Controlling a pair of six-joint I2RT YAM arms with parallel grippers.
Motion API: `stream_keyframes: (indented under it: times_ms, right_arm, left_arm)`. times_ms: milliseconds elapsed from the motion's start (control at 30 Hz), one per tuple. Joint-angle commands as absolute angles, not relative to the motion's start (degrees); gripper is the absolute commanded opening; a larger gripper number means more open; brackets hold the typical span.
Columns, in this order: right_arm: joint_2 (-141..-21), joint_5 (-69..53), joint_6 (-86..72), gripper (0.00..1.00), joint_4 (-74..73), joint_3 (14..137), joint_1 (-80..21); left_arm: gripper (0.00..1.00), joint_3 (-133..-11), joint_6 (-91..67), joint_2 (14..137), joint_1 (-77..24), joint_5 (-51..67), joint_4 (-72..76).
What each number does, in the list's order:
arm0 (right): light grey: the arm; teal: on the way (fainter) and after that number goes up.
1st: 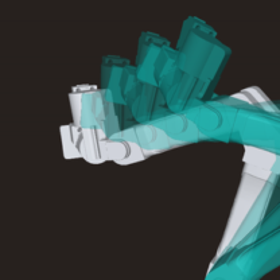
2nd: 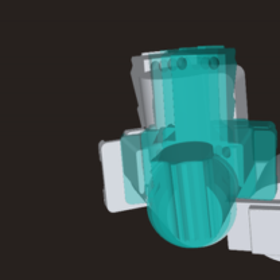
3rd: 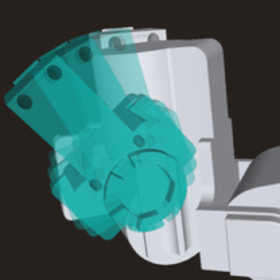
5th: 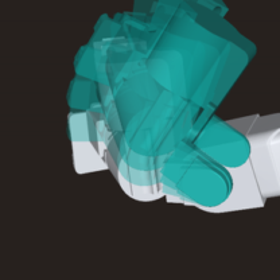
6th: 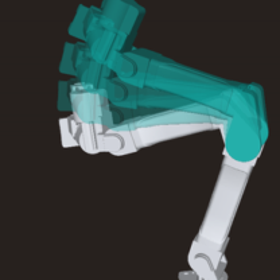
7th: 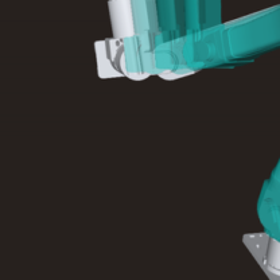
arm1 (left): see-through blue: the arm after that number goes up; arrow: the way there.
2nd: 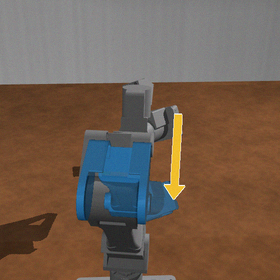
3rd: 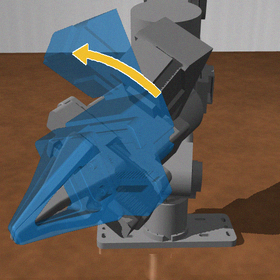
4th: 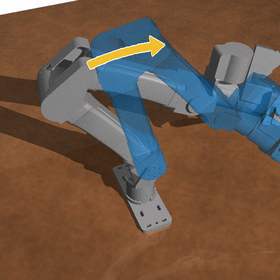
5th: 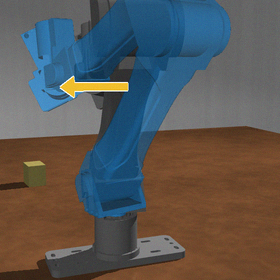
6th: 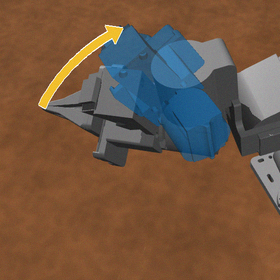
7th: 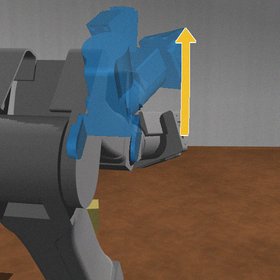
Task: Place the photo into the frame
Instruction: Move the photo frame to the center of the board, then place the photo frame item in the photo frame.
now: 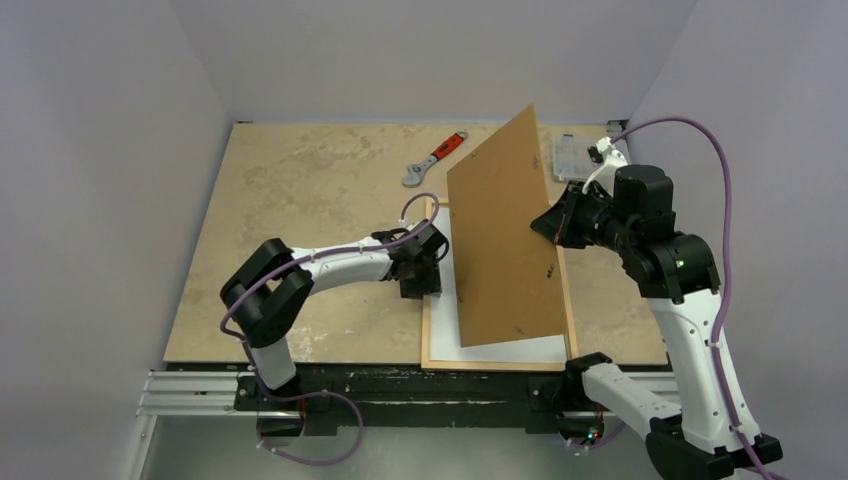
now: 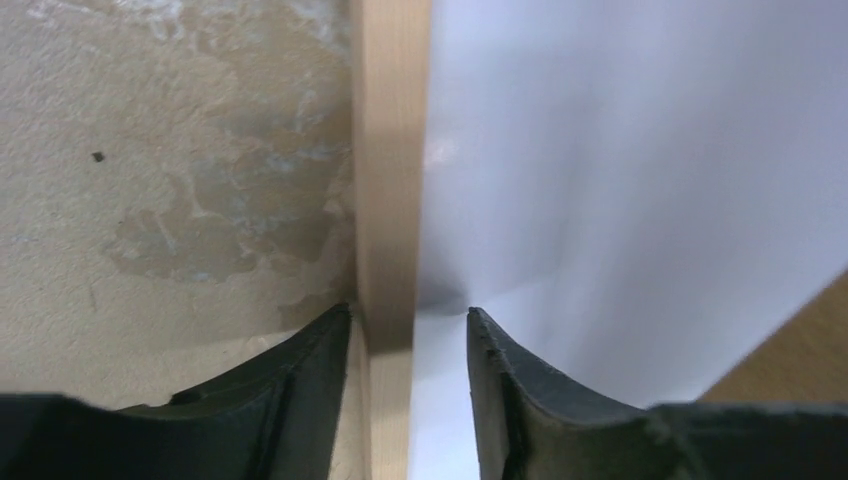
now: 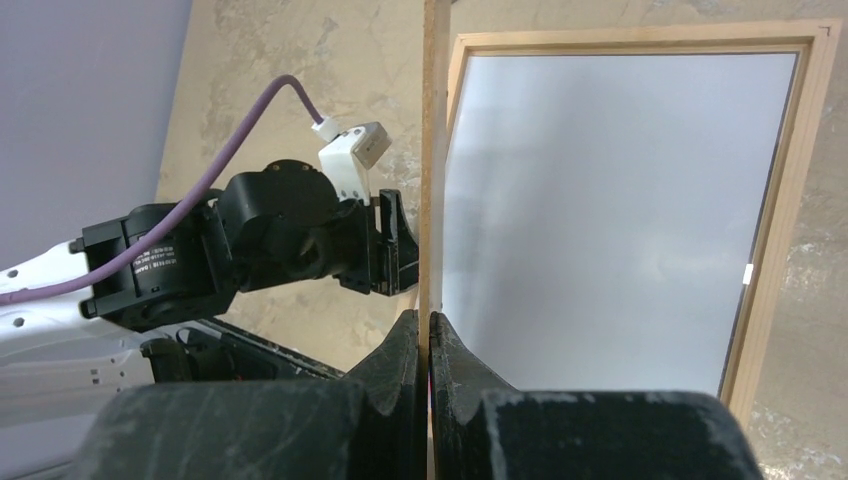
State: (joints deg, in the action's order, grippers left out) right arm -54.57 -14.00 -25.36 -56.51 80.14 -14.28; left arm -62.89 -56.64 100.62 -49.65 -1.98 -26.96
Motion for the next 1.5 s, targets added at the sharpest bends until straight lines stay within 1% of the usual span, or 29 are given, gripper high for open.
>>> stream_keyframes:
  times_ms: [0,133,300,467,700,767,800,867,900,967,1000,1033,1067,1133,1267,1467]
  right_arm:
    - [-53.11,-15.02,-24.95,0.0,-52.05,82.06,-14.15]
    - [-53.15,-16.42,-25.09,0.0,-51.15,80.99,-14.1]
    - [-53.44,-18.7,-25.78,0.0,-49.38,78.8,-14.12]
    - [-53.59,-22.12,-27.57,0.0,-45.69,75.61,-14.15]
    - [-54.35,-25.19,-29.84,0.0,-41.83,72.49,-14.13]
    - [-54.49,-25.73,-30.36,0.0,-41.08,71.87,-14.15]
    - [-54.56,-25.87,-30.59,0.0,-40.82,71.73,-14.15]
    - [-54.5,-26.08,-30.96,0.0,-40.55,71.5,-14.14]
    - [-54.56,-26.12,-31.06,0.0,-40.52,71.57,-14.15]
    - [-54.73,-26.27,-31.11,0.0,-40.67,71.9,-14.14]
    - [-54.83,-26.28,-31.11,0.0,-40.76,72.18,-14.08]
    - [-54.91,-26.2,-31.07,0.0,-40.85,72.5,-14.07]
    - [-55.01,-26.19,-31.1,0.0,-40.94,72.57,-14.06]
    - [-55.02,-26.11,-31.2,0.0,-40.88,72.6,-14.06]
    - [-54.82,-27.18,-31.8,0.0,-39.21,70.94,-13.93]
    - [-53.97,-31.41,-35.86,0.0,-33.34,66.06,-13.5]
  left_arm:
    - [0.39,-64.69,-58.08,101.49,-49.88,-5.43,-30.39]
    - [0.21,-64.5,-57.83,100.65,-49.77,-7.53,-32.84]
    - [0.1,-60.8,-58.05,96.65,-48.18,-8.94,-32.99]
    - [0.06,-55.6,-57.95,91.59,-45.59,-9.08,-31.9]
    - [0.05,-51.52,-58.27,88.71,-43.71,-8.29,-31.55]
    - [0.08,-51.63,-58.25,88.5,-43.68,-8.22,-31.56]
    - [0.13,-51.81,-58.02,88.31,-43.73,-8.06,-31.49]
    - [0.3,-52.27,-57.36,87.62,-43.68,-7.69,-31.42]
    - [0.41,-52.36,-56.97,87.1,-43.71,-7.43,-31.44]
    - [0.58,-52.41,-56.48,85.5,-43.57,-6.97,-31.42]
    - [0.64,-52.27,-56.22,84.54,-43.35,-6.42,-31.1]
    - [0.68,-51.88,-56.13,83.03,-42.94,-5.72,-30.8]
    - [0.71,-51.36,-56.0,81.65,-42.5,-4.99,-30.33]
    - [0.73,-49.43,-55.95,78.67,-41.19,-3.4,-28.74]
    - [0.73,-43.47,-56.01,71.4,-37.45,0.34,-24.88]
    - [0.72,-33.13,-57.21,60.9,-29.75,10.28,-16.56]
